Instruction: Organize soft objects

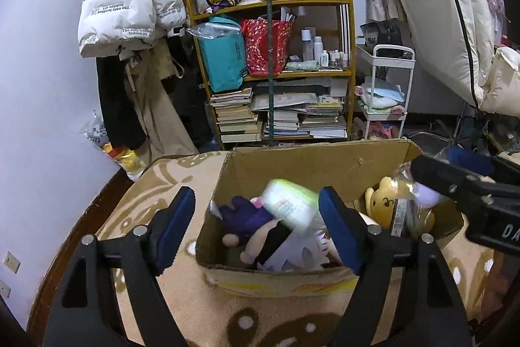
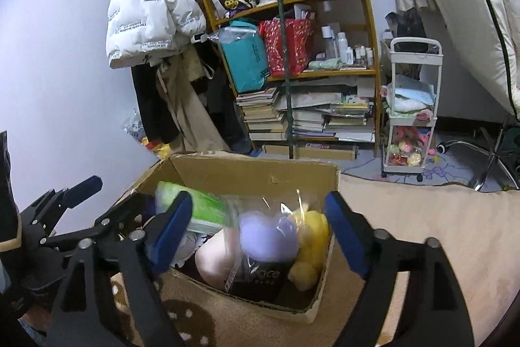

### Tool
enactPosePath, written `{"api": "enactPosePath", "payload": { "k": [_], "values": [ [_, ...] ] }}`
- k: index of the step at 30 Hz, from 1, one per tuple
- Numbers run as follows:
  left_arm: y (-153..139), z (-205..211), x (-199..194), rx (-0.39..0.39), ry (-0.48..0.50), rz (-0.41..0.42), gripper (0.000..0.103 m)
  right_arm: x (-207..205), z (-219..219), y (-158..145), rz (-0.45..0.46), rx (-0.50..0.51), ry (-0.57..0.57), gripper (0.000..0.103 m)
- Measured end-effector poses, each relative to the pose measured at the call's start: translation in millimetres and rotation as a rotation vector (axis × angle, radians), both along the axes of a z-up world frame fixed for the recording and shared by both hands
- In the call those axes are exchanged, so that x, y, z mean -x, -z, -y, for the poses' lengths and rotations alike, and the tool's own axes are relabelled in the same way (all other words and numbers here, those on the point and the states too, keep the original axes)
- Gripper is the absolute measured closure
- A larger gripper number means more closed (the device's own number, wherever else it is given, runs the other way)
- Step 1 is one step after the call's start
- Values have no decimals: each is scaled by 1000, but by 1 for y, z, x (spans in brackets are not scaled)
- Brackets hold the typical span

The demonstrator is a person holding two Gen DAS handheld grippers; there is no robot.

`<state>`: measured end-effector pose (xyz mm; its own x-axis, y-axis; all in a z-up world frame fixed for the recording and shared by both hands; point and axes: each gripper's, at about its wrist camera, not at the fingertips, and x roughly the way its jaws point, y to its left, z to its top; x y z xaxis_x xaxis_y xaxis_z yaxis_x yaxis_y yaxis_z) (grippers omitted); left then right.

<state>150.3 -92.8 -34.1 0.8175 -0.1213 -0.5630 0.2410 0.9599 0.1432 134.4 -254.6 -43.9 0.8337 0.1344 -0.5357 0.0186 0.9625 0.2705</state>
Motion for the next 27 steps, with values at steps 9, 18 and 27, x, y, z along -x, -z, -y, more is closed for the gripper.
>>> {"api": "enactPosePath", "payload": {
  "k": [9,18,27],
  "values": [
    [-14,-22,25,-21,-54,25,6,22,-3,-19,38,17,23,0],
    [-40,-36,65,-47,-44,83,3,61,-10,-42,64,67,43,0],
    [-59,-48,108,-50,-42,119,3,103,-16,-65,99,109,70,0]
  ]
}}
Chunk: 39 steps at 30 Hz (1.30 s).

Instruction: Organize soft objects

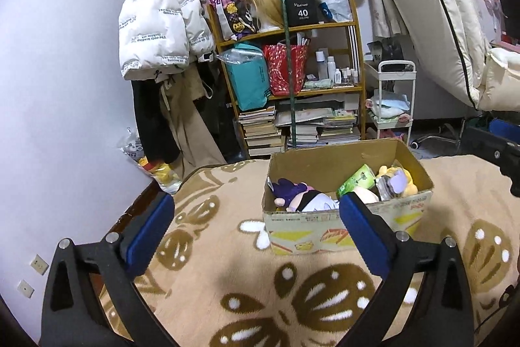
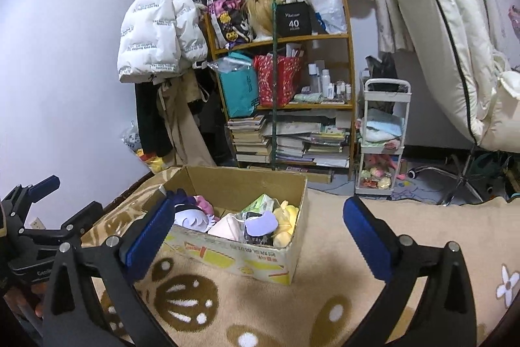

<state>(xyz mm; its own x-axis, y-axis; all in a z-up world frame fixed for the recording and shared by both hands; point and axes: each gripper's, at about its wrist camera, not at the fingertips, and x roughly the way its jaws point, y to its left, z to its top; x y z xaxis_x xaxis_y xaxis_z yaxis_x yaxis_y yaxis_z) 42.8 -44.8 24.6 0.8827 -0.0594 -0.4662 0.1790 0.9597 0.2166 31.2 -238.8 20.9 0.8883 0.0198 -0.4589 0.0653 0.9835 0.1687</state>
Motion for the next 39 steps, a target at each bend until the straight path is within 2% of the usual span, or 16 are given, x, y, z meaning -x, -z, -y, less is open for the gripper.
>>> {"api": "enactPosePath", "payload": {
  "k": [11,22,28,32,39],
  "values": [
    [-17,-34,41,89,-26,2,3,48,-12,-6,17,7,50,0],
    [-17,-56,75,72,-64,52,3,73,-22,-16,44,73,72,0],
    [-11,-59,75,74,-75,65,3,74,-23,-13,46,88,80,0],
    [-7,-57,68,79,-66,45,3,74,-19,-9,78,109,104,0],
    [-3,-54,57,77,-92,23,3,63,-13,-2,52,104,101,0]
  ]
}}
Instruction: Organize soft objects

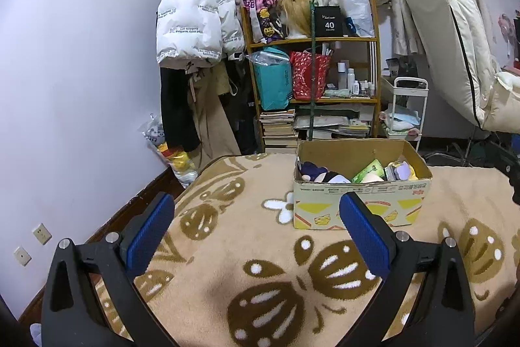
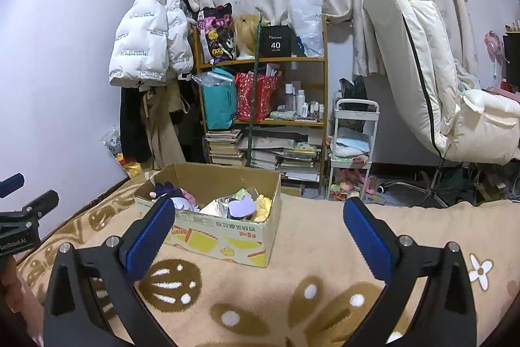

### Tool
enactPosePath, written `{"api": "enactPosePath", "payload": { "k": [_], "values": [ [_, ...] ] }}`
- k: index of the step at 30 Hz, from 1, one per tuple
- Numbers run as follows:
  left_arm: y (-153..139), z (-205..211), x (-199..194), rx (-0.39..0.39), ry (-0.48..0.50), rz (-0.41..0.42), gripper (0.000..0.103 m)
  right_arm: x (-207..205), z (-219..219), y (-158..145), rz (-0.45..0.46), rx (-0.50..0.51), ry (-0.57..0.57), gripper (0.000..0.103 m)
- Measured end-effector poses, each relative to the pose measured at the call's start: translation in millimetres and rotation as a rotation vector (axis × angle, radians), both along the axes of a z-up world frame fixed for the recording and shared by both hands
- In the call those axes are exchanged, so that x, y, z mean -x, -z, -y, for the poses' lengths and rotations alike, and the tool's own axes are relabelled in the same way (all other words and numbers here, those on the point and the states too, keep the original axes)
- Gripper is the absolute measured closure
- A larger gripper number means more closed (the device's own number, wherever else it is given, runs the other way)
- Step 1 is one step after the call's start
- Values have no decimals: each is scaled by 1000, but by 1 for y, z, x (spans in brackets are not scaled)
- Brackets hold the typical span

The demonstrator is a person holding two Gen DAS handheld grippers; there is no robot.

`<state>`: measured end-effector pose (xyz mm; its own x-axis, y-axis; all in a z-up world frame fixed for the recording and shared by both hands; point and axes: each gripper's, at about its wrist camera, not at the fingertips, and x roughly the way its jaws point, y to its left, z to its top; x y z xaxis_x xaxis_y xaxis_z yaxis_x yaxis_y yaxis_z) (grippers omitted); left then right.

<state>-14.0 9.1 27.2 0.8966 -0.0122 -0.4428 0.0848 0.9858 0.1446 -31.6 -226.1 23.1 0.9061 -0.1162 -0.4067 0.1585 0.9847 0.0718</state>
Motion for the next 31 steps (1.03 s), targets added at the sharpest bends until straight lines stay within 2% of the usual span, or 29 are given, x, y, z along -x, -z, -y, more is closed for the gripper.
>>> {"api": "enactPosePath", "payload": {
  "k": [10,17,31],
  "values": [
    [2,4,-4,-4,26,-13,3,-9,0,11,-42,-18,-15,0],
    [6,15,-4,-35,37,-22,3,-12,1,14,-56,-28,-22,0],
    [9,13,-6,-15,51,-30,3,-12,0,18,-59,-23,-25,0]
  ]
}}
